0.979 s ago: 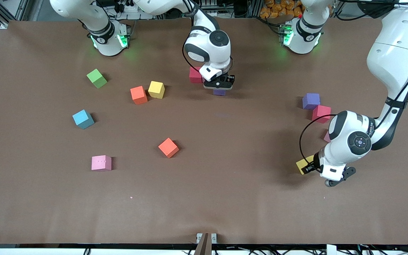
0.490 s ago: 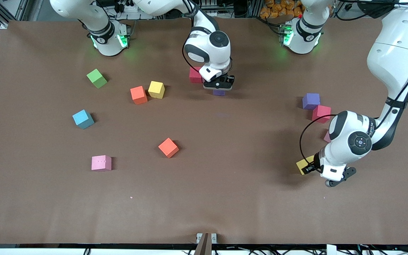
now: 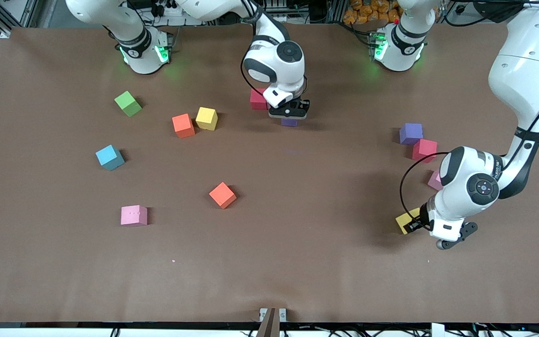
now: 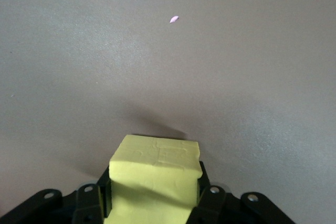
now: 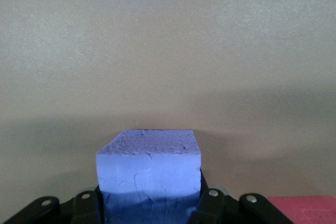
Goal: Form number 2 with 11 blocks
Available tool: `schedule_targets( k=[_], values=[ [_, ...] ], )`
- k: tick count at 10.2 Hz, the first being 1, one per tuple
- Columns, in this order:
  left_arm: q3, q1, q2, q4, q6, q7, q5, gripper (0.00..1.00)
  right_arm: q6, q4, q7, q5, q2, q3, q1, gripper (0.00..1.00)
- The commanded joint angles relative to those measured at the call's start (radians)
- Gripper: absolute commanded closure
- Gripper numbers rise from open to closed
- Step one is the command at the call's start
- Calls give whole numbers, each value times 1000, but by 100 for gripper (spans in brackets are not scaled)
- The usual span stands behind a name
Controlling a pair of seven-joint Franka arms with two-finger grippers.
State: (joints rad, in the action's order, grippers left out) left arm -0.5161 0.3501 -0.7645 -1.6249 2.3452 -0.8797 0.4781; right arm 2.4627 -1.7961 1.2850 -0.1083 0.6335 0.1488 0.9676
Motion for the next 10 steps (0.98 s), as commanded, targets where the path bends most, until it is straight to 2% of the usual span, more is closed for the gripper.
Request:
schedule_targets(
  k=[1, 4, 5, 10],
  values=[
    [-2, 6, 22, -12, -6, -5, 4, 100, -10, 11, 27, -18, 0, -5, 10, 54],
    [-2, 6, 22, -12, -6, -7, 4, 100, -27, 11, 27, -18, -3, -3, 11, 26],
    [-2, 6, 22, -13, -6, -7, 4, 100, -27, 11, 27, -18, -1, -3, 10, 21],
    [-2, 4, 20, -12, -6, -7, 4, 100, -27, 12, 28, -13, -6, -2, 7, 18]
  ],
)
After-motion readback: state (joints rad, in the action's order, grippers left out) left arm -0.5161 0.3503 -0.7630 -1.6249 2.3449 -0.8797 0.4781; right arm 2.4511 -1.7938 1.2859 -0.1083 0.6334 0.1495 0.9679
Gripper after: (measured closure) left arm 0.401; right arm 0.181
